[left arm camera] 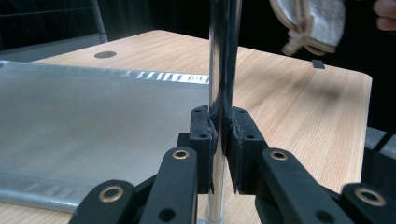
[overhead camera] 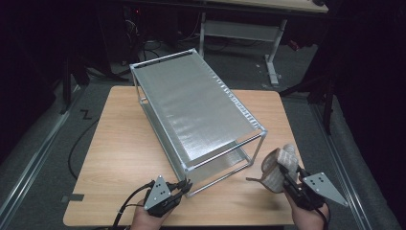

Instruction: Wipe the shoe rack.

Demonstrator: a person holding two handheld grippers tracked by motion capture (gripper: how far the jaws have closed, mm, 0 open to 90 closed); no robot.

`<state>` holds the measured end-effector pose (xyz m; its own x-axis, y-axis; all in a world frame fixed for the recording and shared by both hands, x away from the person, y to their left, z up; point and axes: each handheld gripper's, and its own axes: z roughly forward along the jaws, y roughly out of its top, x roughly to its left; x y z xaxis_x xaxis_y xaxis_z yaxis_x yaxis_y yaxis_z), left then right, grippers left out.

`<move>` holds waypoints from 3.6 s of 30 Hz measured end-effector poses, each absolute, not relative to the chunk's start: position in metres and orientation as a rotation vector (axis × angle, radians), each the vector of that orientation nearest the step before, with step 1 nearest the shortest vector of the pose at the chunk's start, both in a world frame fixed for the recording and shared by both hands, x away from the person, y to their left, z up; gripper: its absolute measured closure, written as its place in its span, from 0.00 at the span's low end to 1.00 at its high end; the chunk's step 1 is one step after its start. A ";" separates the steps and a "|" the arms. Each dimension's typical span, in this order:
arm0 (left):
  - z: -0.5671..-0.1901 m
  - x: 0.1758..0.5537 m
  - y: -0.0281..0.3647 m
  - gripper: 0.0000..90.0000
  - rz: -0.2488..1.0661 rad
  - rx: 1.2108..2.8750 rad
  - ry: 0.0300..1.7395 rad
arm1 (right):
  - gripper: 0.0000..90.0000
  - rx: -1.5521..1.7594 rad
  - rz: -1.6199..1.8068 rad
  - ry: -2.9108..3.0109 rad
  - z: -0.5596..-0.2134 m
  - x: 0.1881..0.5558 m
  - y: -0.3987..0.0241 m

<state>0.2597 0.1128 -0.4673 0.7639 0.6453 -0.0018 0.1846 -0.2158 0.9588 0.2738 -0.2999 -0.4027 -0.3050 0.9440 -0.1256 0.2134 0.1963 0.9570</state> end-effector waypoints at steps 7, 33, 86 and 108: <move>-0.468 0.258 0.117 0.90 0.486 1.763 0.660 | 0.68 1.227 1.036 1.759 -0.434 0.276 -0.323; -0.467 0.250 0.135 0.90 0.520 1.744 0.726 | 0.61 1.138 1.205 1.804 -0.431 0.310 -0.267; -0.460 0.315 -0.023 0.65 0.362 1.789 0.596 | 0.56 1.015 1.378 1.733 -0.419 0.268 -0.255; -0.444 0.331 0.175 0.65 0.703 1.665 0.972 | 0.68 1.023 1.346 1.833 -0.432 0.289 -0.219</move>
<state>0.3308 0.1753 -0.4438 0.4999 0.8660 -0.0130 0.2587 -0.1350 0.9565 0.2889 -0.2190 -0.4324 -0.4947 0.8679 -0.0455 0.2164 0.1737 0.9607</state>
